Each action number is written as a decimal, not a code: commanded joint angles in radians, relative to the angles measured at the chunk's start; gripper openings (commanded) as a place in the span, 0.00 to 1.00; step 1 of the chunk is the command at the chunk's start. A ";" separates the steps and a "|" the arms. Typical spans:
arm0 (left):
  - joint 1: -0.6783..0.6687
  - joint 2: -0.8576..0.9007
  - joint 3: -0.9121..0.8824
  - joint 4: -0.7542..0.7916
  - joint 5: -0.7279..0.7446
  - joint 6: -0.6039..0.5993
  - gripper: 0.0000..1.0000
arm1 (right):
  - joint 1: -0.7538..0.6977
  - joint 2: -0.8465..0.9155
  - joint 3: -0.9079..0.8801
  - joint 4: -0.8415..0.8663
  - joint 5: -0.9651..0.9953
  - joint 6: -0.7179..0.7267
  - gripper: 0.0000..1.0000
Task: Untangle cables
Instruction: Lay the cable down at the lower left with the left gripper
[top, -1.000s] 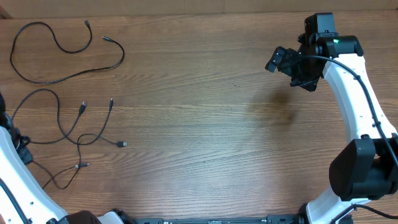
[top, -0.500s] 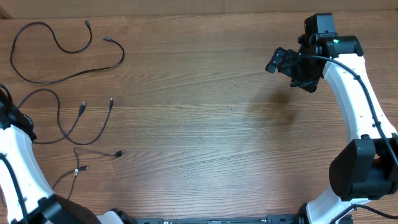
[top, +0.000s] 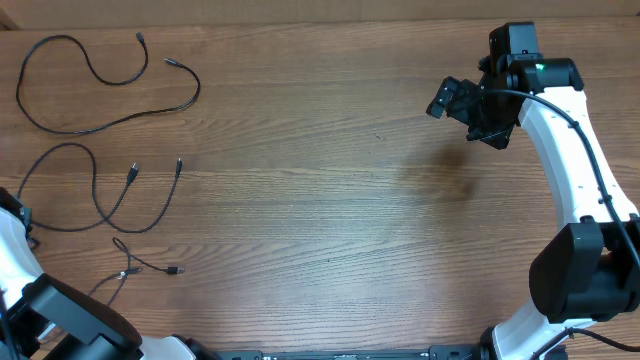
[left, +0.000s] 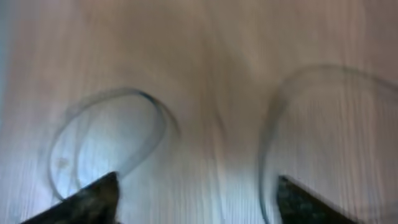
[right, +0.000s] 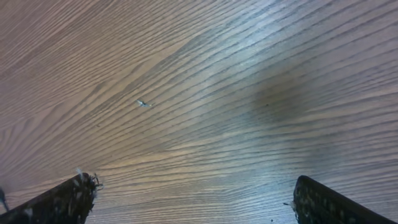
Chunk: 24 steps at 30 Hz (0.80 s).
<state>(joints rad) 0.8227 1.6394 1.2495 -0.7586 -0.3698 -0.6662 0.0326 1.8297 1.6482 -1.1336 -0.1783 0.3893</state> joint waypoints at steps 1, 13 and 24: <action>-0.007 0.002 -0.005 -0.043 0.491 0.236 0.86 | 0.000 -0.034 -0.005 0.006 -0.006 0.004 1.00; -0.164 0.003 -0.037 -0.335 0.554 0.248 0.96 | 0.000 -0.034 -0.005 0.021 -0.006 0.004 1.00; -0.188 0.003 -0.131 -0.337 0.373 0.169 0.65 | 0.000 -0.034 -0.005 0.021 -0.006 0.004 1.00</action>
<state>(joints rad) 0.6353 1.6394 1.1332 -1.0954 0.0658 -0.4721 0.0326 1.8297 1.6474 -1.1175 -0.1795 0.3893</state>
